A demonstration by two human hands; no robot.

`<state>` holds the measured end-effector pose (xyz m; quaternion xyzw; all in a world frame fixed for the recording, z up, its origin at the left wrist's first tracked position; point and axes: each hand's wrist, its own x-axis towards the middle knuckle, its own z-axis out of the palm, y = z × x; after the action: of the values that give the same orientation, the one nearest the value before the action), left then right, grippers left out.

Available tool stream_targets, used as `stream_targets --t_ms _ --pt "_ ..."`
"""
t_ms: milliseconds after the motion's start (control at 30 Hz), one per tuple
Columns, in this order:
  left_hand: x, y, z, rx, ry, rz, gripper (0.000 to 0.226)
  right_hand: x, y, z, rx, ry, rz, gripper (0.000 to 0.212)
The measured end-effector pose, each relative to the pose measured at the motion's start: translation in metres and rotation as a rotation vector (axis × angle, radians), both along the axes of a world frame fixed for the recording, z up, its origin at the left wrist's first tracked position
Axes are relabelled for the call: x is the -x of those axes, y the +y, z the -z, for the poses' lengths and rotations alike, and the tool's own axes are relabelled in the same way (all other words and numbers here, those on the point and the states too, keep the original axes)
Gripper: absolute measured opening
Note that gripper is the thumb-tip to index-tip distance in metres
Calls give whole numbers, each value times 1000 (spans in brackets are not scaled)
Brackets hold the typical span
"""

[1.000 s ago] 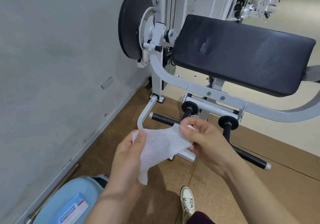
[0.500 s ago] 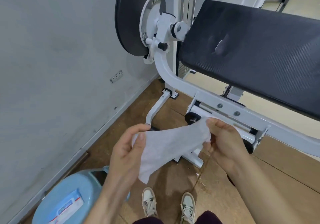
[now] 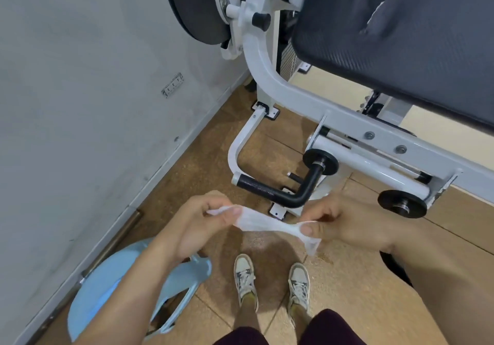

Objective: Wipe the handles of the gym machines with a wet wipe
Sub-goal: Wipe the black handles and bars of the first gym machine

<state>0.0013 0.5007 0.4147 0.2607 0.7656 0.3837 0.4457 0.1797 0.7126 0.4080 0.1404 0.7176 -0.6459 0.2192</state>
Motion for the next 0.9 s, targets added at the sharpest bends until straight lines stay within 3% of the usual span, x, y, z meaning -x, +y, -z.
stream_targets --t_ms 67,167,267,333,400,467,567,633,700,800,900 --pt "2 2 13 -36 -265 -230 52 4 -13 7 419 8 164 18" --pt "-12 17 32 -68 -584 -602 35 24 -48 22 681 67 498 17" --pt "-20 27 54 -154 -638 -756 27 48 -76 36 775 141 878 22" --pt "-21 27 67 -148 -537 -734 19 62 -86 44 759 167 982 26" --pt "-20 22 76 -118 -364 -624 12 74 -94 53 679 133 1032 32" --pt "-17 16 85 -111 -216 -487 14 82 -103 65 466 141 1045 34" --pt "-7 8 93 -185 -140 -294 13 89 -114 82 47 144 1010 23" --pt "-2 5 97 -246 -122 -214 7 90 -118 94 15 164 1075 15" --pt "0 4 103 -280 -122 -187 8 93 -118 99 -3 169 1207 9" --pt "2 7 118 -332 -62 -232 12 100 -113 105 -247 188 1229 17" --pt "9 16 133 -318 86 -318 13 114 -109 116 -708 233 1051 12"
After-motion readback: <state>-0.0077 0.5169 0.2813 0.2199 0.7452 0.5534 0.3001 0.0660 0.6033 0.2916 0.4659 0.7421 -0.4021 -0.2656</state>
